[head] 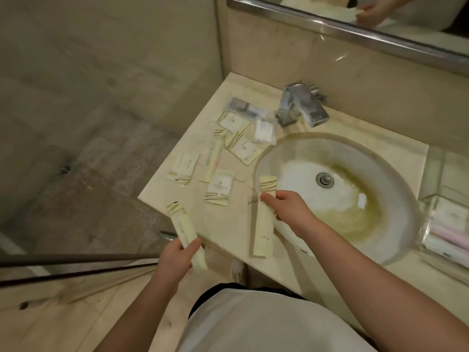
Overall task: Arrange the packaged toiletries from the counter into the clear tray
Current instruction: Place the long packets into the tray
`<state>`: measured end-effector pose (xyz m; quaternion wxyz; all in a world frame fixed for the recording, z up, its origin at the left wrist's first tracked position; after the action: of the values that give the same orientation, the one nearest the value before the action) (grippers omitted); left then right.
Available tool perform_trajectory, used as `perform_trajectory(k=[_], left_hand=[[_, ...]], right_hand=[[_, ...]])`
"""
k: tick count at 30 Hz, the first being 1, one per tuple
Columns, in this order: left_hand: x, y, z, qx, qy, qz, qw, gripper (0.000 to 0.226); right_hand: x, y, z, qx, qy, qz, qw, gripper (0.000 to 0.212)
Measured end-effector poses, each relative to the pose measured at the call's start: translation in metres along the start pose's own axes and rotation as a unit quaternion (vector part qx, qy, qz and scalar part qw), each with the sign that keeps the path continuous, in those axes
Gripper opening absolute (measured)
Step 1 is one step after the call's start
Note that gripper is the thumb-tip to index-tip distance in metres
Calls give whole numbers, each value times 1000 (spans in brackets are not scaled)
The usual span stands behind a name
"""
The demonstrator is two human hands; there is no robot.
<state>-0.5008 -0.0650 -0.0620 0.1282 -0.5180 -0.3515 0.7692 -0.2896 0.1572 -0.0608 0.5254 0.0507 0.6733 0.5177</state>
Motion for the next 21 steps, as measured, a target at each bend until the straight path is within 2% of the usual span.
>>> perform_trajectory(k=[2,6,14,19,21], left_hand=[[-6,-16,1,1,10,-19,1000,18],[-7,-65,-25,18,55,-57,997,21],[-22,-158,-174,91,232,-163,955,17],[-61,-195,-277,111,245,-250,930,39],[-78,-201,-316,90,264,-262,924,43]], right_hand=[[0,4,6,45,-8,3,999,35],[-12,7,32,153,-27,15,988,54],[-88,-23,135,362,-100,69,924,20],[-153,-66,225,421,-173,120,882,10],[-176,-83,254,425,-193,127,875,15]])
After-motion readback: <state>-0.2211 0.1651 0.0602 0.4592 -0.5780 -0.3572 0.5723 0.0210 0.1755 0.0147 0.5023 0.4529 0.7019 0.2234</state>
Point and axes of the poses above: each hand's wrist, its own x-axis towards the middle knuckle, its own z-axis out of the back of the hand, y = z × x, the point moved 9 cm from there along x, towards the middle knuckle, and after that the axes turned 8 degrees about y, right-handed, at the moved point
